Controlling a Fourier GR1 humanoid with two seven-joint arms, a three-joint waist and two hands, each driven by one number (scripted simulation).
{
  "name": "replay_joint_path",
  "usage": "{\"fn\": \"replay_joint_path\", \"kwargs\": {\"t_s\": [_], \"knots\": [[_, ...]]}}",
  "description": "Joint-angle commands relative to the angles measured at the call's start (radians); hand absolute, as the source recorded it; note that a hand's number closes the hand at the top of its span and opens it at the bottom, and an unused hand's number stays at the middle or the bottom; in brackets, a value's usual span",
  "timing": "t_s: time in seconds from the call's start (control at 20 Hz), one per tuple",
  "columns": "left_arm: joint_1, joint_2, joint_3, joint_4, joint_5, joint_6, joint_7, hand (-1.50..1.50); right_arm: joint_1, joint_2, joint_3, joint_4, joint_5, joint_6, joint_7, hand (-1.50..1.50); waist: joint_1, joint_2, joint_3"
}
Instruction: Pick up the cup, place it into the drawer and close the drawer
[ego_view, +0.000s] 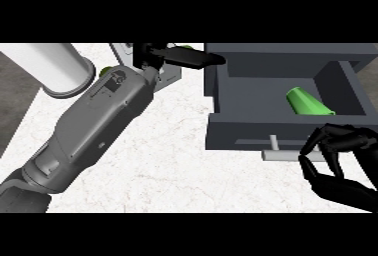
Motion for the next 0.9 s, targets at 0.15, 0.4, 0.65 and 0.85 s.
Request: {"fn": "replay_joint_path", "kwargs": {"t_s": [0.15, 0.4, 0.65, 0.85], "knots": [[0.194, 0.124, 0.04, -0.239, -0.003, -0.016, 0.059, -1.5, 0.003, 0.02, 0.109, 0.099, 0.253, -0.084, -0.106, 1.5, 0.003, 0.001, 0.001], [0.259, 0.197, 0.077, -0.316, 0.027, -0.073, 0.082, -1.5, -0.119, -0.009, 0.217, 0.269, 0.476, -0.138, -0.106, 1.5, 0.026, 0.003, 0.0], [0.393, 0.241, 0.101, -0.381, 0.021, -0.097, 0.044, -1.5, -0.199, 0.021, 0.316, 0.464, 0.68, -0.253, -0.141, 1.5, 0.021, 0.005, 0.0], [0.509, 0.25, 0.111, -0.445, 0.004, -0.121, -0.025, -1.5, -0.303, 0.049, 0.324, 0.718, 0.778, -0.362, -0.208, 1.5, 0.023, 0.009, 0.001]]}}
